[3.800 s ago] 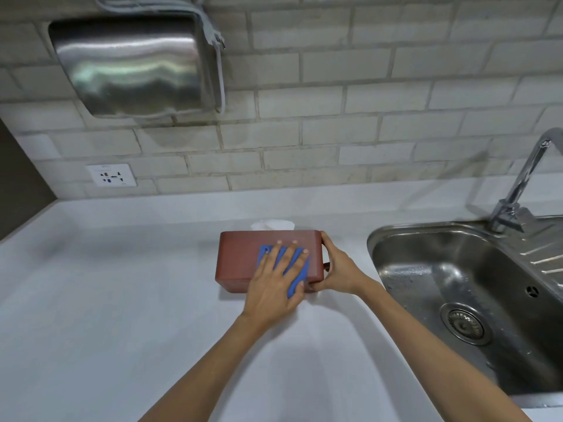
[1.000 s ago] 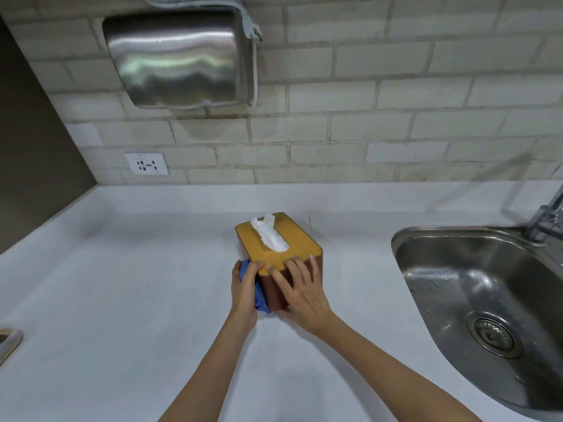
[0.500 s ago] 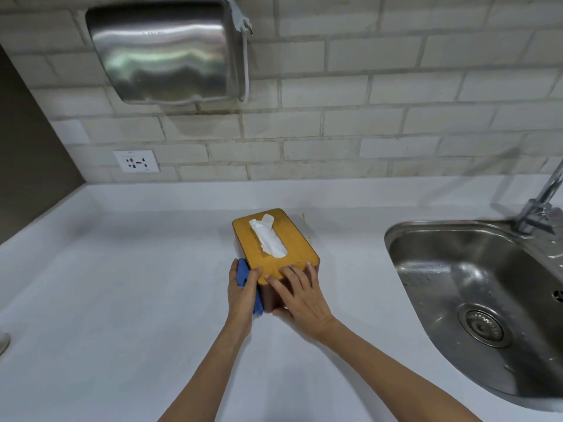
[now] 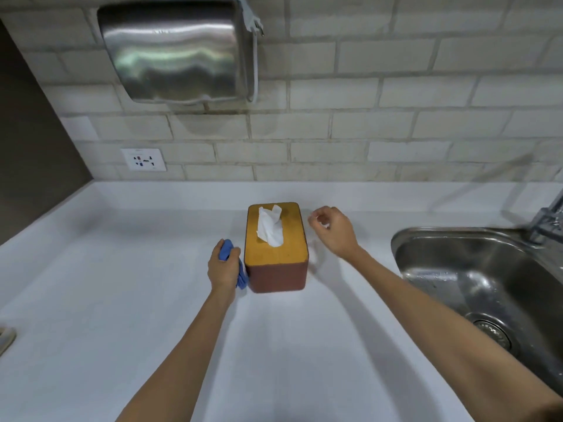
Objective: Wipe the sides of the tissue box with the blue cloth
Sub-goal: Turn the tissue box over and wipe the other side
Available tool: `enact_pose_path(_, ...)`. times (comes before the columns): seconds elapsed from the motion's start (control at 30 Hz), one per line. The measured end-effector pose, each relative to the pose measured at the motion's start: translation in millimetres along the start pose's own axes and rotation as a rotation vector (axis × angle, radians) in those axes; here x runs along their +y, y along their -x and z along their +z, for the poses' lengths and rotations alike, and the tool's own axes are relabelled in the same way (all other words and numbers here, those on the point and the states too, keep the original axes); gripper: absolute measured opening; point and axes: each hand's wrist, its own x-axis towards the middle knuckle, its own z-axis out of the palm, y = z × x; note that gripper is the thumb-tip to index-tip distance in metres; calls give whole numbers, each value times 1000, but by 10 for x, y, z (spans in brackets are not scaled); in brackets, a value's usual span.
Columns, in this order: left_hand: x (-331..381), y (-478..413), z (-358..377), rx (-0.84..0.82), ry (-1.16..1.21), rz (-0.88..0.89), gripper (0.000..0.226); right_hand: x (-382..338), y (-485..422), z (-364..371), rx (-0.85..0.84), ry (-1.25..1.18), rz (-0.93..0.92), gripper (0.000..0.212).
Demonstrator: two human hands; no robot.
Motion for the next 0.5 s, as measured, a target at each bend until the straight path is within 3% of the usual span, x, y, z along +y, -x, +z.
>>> enact_pose_path(0.07,17,109,-18,72,58,-17,9,-2,-265,-11,-97,-104,158,32)
enact_pose_path(0.17,-60,370,18,121,196,-135,27,33,-628,55,-247,-132,292,41)
enact_pose_path(0.3,-225,632,185,166,319,-323,32,4,-920,233,-344,-74,328,54)
enact_pose_path(0.5,-151,553,542,179,411,-439,31,2,-1193,501,-528,11,314,57)
